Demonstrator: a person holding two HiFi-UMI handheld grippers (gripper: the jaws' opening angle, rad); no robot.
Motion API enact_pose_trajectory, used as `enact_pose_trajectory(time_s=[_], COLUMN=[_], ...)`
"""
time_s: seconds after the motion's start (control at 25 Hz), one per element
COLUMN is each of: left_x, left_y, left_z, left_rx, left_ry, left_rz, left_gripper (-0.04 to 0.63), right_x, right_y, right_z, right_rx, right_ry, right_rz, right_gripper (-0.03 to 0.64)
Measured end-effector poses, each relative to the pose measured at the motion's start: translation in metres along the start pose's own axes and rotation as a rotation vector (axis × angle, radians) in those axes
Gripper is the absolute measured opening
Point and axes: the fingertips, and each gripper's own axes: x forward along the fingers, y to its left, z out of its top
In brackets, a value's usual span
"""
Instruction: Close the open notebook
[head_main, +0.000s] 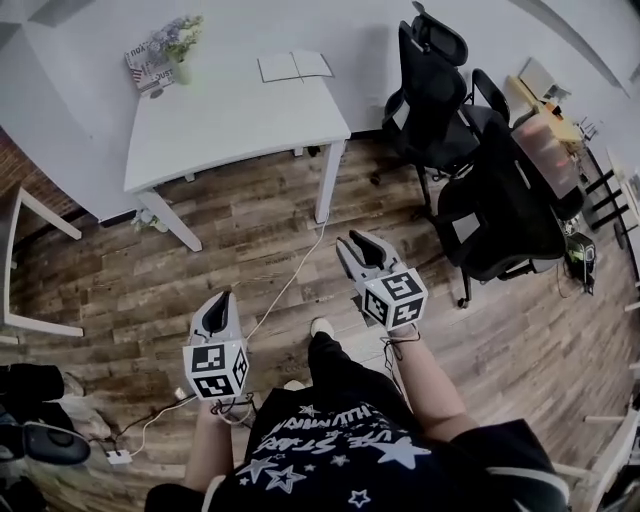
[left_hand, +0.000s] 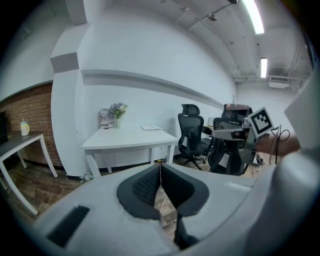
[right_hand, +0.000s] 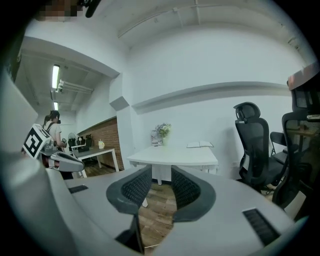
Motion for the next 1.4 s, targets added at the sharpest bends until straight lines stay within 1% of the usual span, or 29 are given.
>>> enact_pose_trajectory(time_s=[0.04, 0.24, 0.36, 0.56, 0.72, 0.84, 1.12, 1.4], left_x=[0.01, 0.063, 0.092, 0.127, 0.145, 0.155, 0.195, 0.274], left_y=[-0.001, -0.008, -0.019, -0.032, -0.037, -0.033, -0.003, 0.038], left_z=[0.007, 0.044, 0.063, 0.081, 0.085, 0.088, 0.091, 0.111], left_rx=[0.005, 0.037, 0.039, 0.046, 0.057, 0.06, 0.048, 0.049], left_ry=[-0.002, -0.011, -0.022, -0.026, -0.005, 0.005, 0.034, 0.034], left_rz=[0.004, 0.027, 0.035, 0.056, 0.055, 0.066, 0.065, 0.021], left_gripper=[0.023, 0.023, 0.023, 0.023, 0.023, 0.023, 0.023, 0.023], right_x=[0.009, 0.052, 0.07, 0.096, 0.109, 0.122, 0.158, 0.213], right_y=[-0.01, -0.065, -0.1, -0.139, -0.155, -0.165, -0.181, -0.221], right_z=[0.004, 0.024, 0.032, 0.036, 0.035, 0.03, 0.026, 0.033], right_rx=[0.006, 0.038, 0.067, 0.091, 0.115, 0.132, 0.154, 0.168], right_ry=[0.003, 0.009, 0.015, 0.038, 0.047, 0.062, 0.086, 0.102], right_rz=[0.006, 0.026, 0.024, 0.041, 0.049, 0.049, 0.031, -0.035], right_gripper=[0.129, 0.225, 0.259, 0.276, 0.279, 0.281, 0.282, 0.282])
